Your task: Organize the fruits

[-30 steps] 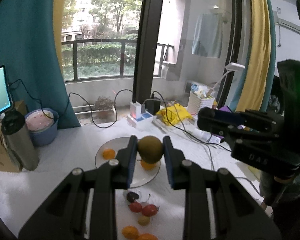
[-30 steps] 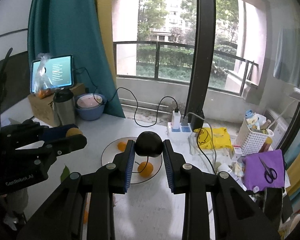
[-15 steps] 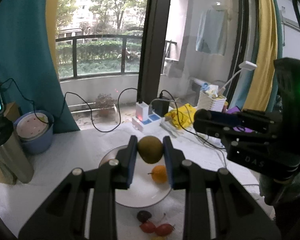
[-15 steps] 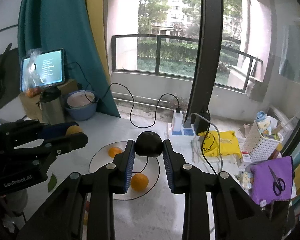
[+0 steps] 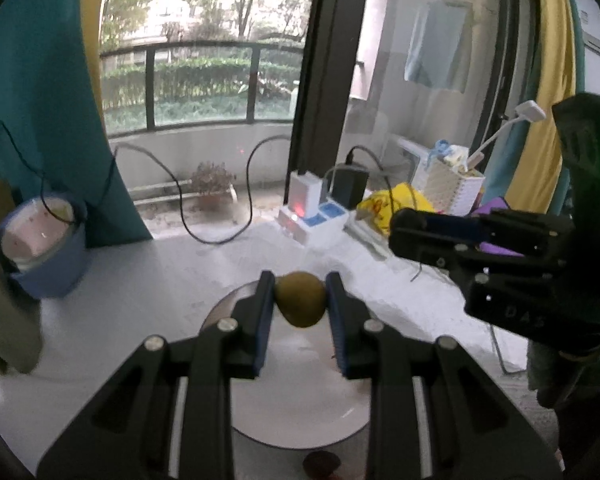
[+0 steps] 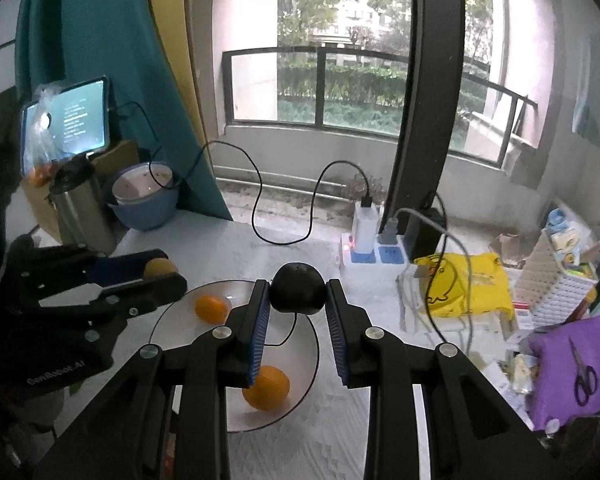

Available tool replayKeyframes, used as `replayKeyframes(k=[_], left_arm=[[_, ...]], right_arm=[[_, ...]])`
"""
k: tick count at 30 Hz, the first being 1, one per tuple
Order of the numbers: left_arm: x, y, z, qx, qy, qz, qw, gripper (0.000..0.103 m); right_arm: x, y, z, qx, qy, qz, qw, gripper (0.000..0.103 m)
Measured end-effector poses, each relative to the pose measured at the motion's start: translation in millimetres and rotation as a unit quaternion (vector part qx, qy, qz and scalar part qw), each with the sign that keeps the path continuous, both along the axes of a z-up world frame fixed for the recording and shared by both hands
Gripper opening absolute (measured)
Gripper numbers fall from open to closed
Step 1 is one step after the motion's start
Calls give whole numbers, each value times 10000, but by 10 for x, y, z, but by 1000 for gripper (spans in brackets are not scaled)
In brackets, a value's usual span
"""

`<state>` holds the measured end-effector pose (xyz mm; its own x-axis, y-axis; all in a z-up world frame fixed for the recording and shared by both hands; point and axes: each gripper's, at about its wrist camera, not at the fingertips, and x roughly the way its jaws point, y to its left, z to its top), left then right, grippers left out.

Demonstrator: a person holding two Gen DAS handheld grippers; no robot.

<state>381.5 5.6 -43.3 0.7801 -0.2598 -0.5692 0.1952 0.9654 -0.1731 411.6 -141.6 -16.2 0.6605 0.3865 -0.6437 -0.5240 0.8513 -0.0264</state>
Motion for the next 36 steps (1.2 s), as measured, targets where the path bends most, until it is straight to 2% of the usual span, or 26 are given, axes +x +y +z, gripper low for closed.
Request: replayKeyframes(k=[13, 18, 27, 36], left_arm=[[385, 176, -489, 14, 564, 118, 9983, 27], [482, 163, -548, 29, 586, 61, 9983, 27], [692, 164, -743, -47, 921, 26, 9957, 27], [734, 188, -794, 23, 1049, 206, 9943, 31]], right_arm=[[454, 199, -500, -83, 485, 134, 9987, 30], [544, 294, -674, -83, 649, 235, 9976, 30], [609, 364, -939, -138, 903, 309, 9953, 30], [610, 388, -1083, -223, 1050, 310, 9937, 30]])
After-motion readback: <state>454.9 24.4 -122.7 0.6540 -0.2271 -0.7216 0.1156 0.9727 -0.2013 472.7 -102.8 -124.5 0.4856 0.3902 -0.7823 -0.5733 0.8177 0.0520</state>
